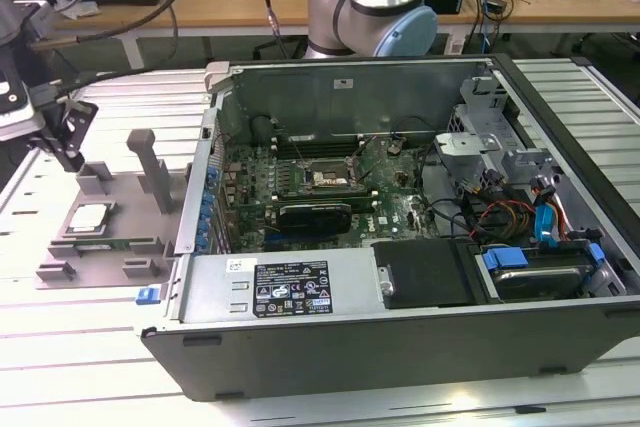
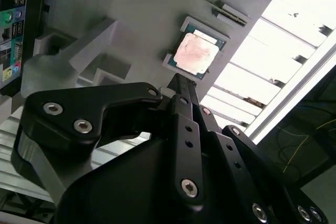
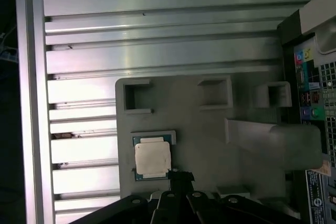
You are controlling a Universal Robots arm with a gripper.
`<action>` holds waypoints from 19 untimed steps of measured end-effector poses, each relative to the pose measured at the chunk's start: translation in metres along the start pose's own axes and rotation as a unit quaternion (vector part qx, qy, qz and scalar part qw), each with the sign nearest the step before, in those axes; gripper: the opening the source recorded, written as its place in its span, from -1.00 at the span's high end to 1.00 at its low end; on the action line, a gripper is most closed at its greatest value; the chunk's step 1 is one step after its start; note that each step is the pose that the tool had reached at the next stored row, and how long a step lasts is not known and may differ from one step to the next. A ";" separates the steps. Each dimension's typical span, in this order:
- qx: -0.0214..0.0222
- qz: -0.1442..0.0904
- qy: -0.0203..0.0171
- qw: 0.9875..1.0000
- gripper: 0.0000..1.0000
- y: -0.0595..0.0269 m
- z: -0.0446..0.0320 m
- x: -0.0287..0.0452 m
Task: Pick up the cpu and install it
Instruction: 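Pick up the cpu and move it towards the insertion slot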
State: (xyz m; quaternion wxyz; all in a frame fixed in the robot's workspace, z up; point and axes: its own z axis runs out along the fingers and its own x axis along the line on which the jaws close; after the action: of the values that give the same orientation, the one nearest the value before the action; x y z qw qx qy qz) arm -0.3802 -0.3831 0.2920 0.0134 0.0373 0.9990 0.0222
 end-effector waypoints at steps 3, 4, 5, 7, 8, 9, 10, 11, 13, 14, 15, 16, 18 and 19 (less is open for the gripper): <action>0.000 -0.005 0.000 1.000 0.79 -0.0032 0.0127 0.0044; -0.001 -0.006 0.000 1.000 0.79 -0.0037 0.0151 0.0051; -0.001 -0.008 0.000 1.000 0.79 -0.0042 0.0173 0.0057; -0.001 -0.012 0.001 1.000 0.79 -0.0056 0.0270 0.0097; -0.001 -0.012 0.001 1.000 0.79 -0.0059 0.0290 0.0108; -0.001 -0.013 0.001 1.000 0.79 -0.0061 0.0310 0.0116; -0.001 -0.014 0.001 1.000 0.79 -0.0065 0.0339 0.0124; -0.001 -0.015 0.002 1.000 0.79 -0.0067 0.0357 0.0127; -0.001 -0.016 0.003 1.000 0.79 -0.0071 0.0391 0.0133; -0.001 -0.017 0.004 1.000 0.79 -0.0073 0.0409 0.0135; -0.001 -0.017 0.005 1.000 0.79 -0.0077 0.0432 0.0137; -0.001 -0.018 0.006 1.000 0.79 -0.0080 0.0447 0.0138; 0.000 -0.018 0.009 1.000 0.79 -0.0087 0.0490 0.0140; 0.000 -0.019 0.011 1.000 0.79 -0.0089 0.0522 0.0141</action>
State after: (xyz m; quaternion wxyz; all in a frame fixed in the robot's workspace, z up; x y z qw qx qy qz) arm -0.3934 -0.3887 0.2391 0.0027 0.0183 0.9996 0.0226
